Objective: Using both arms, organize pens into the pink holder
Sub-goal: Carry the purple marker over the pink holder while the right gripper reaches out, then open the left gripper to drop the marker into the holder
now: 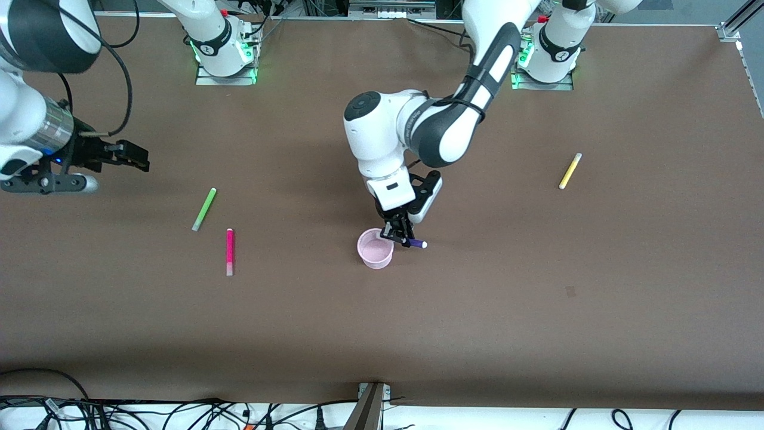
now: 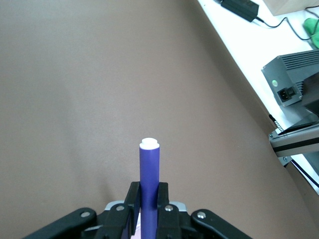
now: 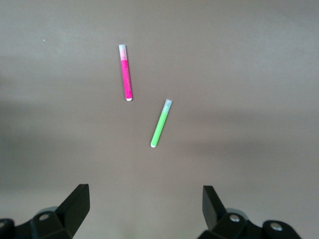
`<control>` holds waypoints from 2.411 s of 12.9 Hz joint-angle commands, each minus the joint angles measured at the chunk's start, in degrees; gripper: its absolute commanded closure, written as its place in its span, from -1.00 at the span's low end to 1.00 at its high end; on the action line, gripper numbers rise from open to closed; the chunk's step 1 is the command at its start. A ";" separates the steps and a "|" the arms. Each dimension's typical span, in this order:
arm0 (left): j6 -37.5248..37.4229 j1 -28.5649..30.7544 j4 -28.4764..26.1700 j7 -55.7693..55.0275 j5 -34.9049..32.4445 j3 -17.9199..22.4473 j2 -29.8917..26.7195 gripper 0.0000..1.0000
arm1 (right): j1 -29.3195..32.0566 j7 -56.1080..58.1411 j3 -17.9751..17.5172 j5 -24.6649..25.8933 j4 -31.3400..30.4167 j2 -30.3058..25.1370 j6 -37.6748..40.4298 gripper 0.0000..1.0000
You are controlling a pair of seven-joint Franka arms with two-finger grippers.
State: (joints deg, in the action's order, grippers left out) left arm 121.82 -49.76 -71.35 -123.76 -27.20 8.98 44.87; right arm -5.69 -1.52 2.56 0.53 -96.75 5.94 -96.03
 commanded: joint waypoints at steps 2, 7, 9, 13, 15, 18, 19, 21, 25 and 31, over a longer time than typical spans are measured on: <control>0.61 -2.35 2.62 -1.13 -6.01 2.45 2.24 1.00 | -0.55 0.20 -0.18 -0.09 0.78 2.83 -0.73 -1.00; 0.61 -3.85 2.88 -1.22 -10.06 2.53 4.61 1.00 | -2.58 -0.77 -0.27 -0.62 -4.67 7.66 -10.74 -1.00; 0.61 -3.94 3.40 -1.31 -11.29 2.53 5.40 1.00 | -2.58 -0.77 -0.27 -2.20 -7.13 10.30 -15.40 -1.00; 0.53 -3.85 6.57 -1.48 -11.38 2.53 7.86 0.86 | -2.84 -0.86 -0.36 -2.29 -8.37 15.23 -22.17 -1.00; 0.53 -3.85 6.57 -1.31 -11.38 2.53 7.78 0.25 | -4.24 -0.86 -0.36 -2.29 -8.28 15.50 -22.63 -1.00; 0.53 -3.76 6.57 -0.09 -11.38 2.53 7.52 -0.96 | -5.04 0.20 -0.27 -2.11 -6.79 16.64 -22.10 -1.00; 0.53 -3.50 6.66 2.62 -11.03 2.53 6.90 -1.00 | -4.95 0.11 -0.27 -2.20 -7.40 17.25 -22.62 -1.00; 0.26 -1.84 6.57 8.94 -7.98 2.36 4.27 -1.00 | -4.95 -0.15 -0.27 -2.29 -9.41 17.17 -24.63 -1.00; -3.15 4.75 4.73 35.53 10.90 2.10 -3.89 -1.00 | -5.04 -0.77 -0.27 -2.38 -14.25 17.87 -32.36 -0.99; -17.20 17.22 0.07 72.45 27.45 2.01 -15.94 -1.00 | -4.86 -0.94 -0.36 -2.55 -12.25 24.54 -41.08 -0.88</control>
State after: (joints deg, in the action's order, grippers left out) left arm 108.49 -36.28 -67.16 -62.26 -3.46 12.01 33.63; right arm -10.55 -2.15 2.32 -0.97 -110.62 28.60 -135.82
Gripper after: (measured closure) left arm 0.000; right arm 0.031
